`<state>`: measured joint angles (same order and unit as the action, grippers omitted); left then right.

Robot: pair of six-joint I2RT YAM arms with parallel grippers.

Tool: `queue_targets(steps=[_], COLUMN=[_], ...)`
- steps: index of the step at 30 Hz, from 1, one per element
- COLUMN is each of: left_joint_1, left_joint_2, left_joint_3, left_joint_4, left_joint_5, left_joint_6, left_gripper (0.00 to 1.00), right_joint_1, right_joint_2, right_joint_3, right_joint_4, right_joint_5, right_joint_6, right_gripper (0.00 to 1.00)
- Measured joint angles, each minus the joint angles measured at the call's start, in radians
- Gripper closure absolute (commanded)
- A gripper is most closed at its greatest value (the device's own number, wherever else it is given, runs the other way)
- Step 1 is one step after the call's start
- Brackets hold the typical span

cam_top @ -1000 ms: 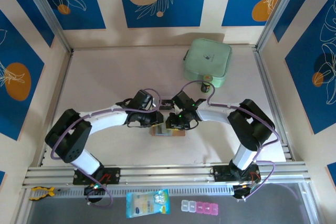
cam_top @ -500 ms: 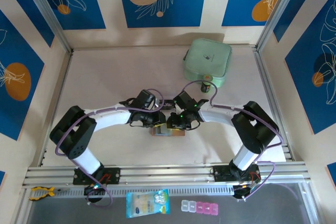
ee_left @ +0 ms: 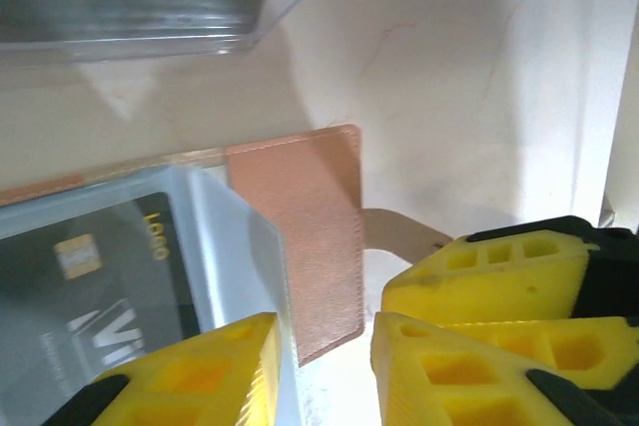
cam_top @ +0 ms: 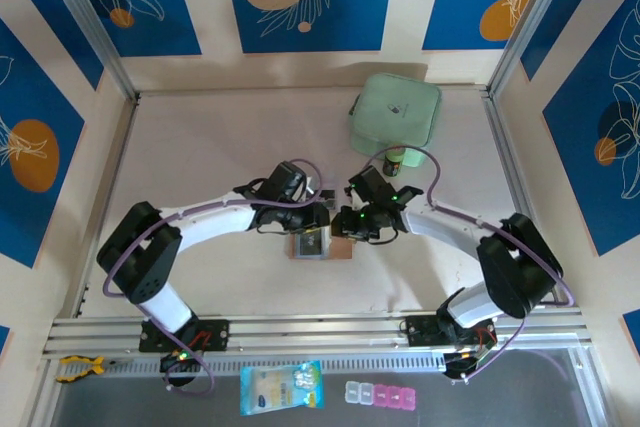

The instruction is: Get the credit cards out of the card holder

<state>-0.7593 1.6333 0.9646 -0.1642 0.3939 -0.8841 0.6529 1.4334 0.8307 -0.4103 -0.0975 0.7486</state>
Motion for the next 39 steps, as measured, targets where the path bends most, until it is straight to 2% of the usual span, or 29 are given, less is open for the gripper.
queue_targets(steps=[7,13,23,31,39], left_joint_1=[-0.038,-0.052,-0.059,-0.052,-0.005], left_joint_2=[0.082,0.145,0.177,0.171,0.05], left_joint_3=[0.05,0.08,0.095,0.095,0.006], left_joint_4=[0.0,0.007,0.014,0.014,0.029], left_joint_5=[0.006,0.014,0.024,0.024,0.022], left_joint_6=[-0.002,-0.002,-0.005,0.001,0.002], left_gripper=[0.64,0.61,0.57,0.58,0.6], right_joint_1=[-0.083,-0.14,-0.147,-0.142,-0.096], right_joint_2=[-0.163,-0.233,-0.235,-0.235,-0.174], right_joint_3=[-0.04,-0.074,-0.094,-0.094,-0.073], right_joint_4=[-0.04,-0.064,-0.08,-0.07,-0.064], right_joint_5=[0.012,0.011,-0.001,-0.022,-0.027], right_joint_6=[-0.023,-0.035,-0.038,-0.034,-0.033], right_gripper=[0.7,0.69,0.66,0.66,0.66])
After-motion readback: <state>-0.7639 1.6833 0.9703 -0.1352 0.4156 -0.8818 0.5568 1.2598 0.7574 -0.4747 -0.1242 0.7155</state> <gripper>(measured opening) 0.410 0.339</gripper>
